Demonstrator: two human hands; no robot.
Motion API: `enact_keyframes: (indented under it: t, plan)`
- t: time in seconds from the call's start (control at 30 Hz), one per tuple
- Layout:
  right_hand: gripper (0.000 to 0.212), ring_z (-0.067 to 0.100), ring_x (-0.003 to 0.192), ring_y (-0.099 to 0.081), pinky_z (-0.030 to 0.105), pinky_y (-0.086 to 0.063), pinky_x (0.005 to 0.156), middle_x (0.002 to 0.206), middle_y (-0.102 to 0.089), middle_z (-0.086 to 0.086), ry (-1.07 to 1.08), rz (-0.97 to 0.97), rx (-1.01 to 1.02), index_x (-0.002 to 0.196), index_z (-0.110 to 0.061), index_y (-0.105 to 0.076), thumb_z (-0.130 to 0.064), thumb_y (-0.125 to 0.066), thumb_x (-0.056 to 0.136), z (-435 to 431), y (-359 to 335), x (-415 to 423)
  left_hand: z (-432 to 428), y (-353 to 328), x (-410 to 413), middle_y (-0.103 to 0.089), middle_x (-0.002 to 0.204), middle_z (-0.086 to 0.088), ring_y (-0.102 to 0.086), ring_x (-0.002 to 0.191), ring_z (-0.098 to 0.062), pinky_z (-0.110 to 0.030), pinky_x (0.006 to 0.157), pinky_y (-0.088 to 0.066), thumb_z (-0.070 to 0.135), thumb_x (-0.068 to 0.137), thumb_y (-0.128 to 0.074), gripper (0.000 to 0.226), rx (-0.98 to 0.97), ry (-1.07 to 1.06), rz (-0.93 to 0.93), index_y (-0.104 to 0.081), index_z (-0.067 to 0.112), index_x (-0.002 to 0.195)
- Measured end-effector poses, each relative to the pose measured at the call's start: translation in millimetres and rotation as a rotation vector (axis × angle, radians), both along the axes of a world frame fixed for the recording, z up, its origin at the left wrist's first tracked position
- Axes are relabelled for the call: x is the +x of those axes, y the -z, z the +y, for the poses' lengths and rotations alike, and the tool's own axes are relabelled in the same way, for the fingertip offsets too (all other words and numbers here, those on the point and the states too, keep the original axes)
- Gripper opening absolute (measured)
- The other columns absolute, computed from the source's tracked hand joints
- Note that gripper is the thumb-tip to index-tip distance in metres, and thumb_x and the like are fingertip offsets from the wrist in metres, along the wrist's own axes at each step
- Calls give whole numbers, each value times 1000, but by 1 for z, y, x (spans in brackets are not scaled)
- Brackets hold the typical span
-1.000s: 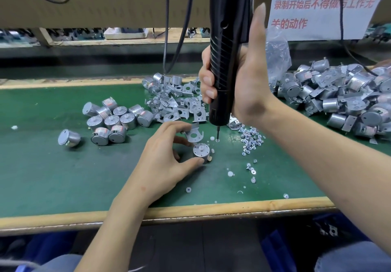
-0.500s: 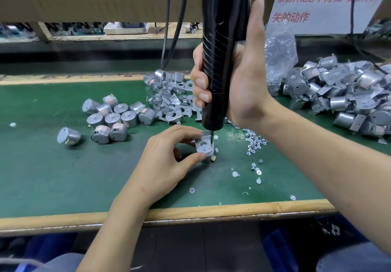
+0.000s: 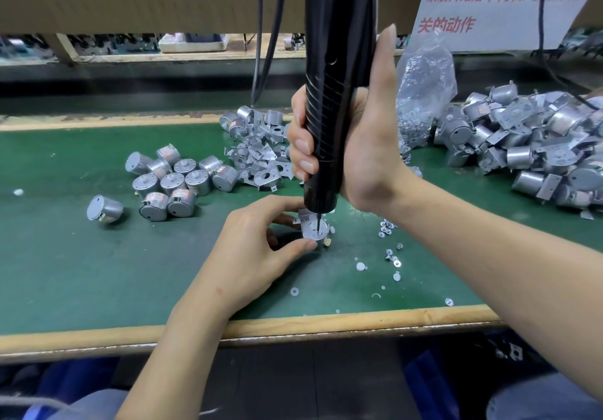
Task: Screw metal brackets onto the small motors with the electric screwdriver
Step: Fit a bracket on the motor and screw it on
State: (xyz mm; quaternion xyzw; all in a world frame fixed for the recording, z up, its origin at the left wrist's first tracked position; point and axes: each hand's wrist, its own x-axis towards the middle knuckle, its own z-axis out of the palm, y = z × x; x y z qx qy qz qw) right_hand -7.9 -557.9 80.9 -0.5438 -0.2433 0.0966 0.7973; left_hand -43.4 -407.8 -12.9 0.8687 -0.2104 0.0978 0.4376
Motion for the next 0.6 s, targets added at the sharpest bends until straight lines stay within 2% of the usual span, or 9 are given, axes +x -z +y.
enact_keyframes:
  t: [0.23, 0.4, 0.53, 0.6]
  plan:
    - [80, 18, 41, -38, 31, -31, 52, 51, -42, 1, 5, 4, 18, 69, -11, -45, -73, 2, 90, 1, 1, -1, 0, 0, 0, -67, 104, 21, -64, 97, -2, -15, 64, -47, 23, 79, -82, 38, 19, 9, -19, -67, 35, 111]
    - [81, 18, 42, -38, 30, -32, 52, 52, -43, 1, 4, 2, 16, 69, -12, -46, -72, 3, 91, 2, 3, -2, -1, 0, 0, -67, 103, 20, -63, 95, 0, -14, 64, -45, 23, 79, -82, 36, 32, 5, -16, -68, 31, 111]
    - [79, 18, 41, -37, 30, -32, 51, 51, -42, 1, 1, 4, 15, 68, -13, -46, -73, 1, 87, 3, 3, -3, -3, 0, -1, -65, 95, 28, -57, 79, 14, -4, 65, -38, 30, 74, -85, 41, 69, -11, -16, -66, 30, 110]
    - [79, 18, 40, -36, 29, -32, 49, 49, -42, 2, -8, 12, 25, 66, -12, -46, -74, -1, 84, 4, 3, -3, -6, 1, -2, -62, 93, 32, -54, 81, 17, -2, 70, -36, 32, 72, -86, 46, 104, -23, -8, -62, 32, 110]
